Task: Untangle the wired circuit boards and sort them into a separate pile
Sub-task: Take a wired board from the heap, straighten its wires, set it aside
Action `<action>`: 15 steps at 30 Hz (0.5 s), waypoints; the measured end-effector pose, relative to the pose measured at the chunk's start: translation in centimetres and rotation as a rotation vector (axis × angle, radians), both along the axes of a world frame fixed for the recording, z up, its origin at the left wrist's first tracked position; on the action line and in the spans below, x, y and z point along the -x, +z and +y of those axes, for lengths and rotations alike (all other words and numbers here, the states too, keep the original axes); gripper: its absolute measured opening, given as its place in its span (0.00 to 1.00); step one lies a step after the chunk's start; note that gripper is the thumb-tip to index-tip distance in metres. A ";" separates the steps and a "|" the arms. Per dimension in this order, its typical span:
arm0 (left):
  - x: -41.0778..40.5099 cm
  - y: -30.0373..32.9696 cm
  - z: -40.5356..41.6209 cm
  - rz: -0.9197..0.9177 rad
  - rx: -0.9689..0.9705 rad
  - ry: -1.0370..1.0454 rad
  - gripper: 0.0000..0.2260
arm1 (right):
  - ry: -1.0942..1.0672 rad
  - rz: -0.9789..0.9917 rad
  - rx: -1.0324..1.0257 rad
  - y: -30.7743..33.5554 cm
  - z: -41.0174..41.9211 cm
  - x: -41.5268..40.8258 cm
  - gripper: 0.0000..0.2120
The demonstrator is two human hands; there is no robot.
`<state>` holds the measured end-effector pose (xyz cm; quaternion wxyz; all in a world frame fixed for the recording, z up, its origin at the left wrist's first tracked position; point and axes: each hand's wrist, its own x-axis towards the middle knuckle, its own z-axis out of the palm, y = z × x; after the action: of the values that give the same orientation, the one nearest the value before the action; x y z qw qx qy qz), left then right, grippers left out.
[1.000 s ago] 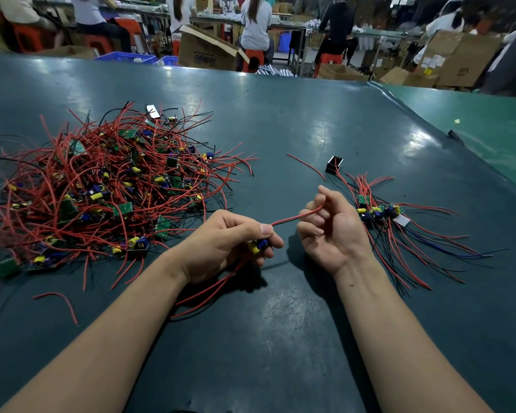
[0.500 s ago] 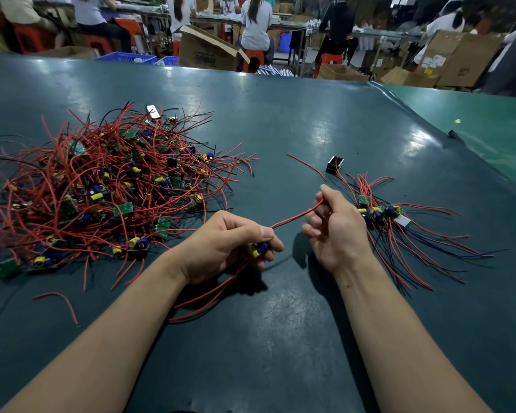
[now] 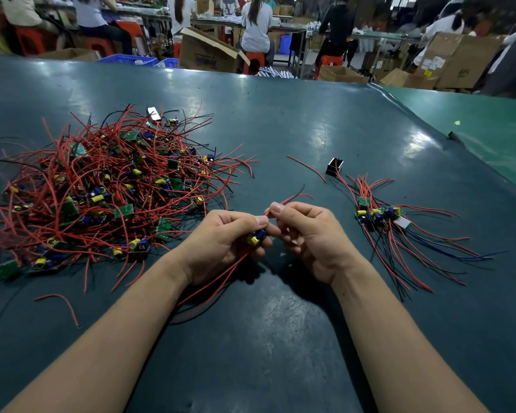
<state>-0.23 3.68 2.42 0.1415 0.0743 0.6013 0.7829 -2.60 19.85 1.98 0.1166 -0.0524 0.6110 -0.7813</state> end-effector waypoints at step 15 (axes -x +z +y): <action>-0.4 0.3 0.0 0.004 0.066 -0.092 0.11 | -0.622 0.083 0.166 -0.1 0.9 1.5 0.08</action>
<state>0.12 3.68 2.67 0.1785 0.0987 0.6229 0.7552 -4.14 20.73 1.85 -0.1575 0.0957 0.5360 -0.8238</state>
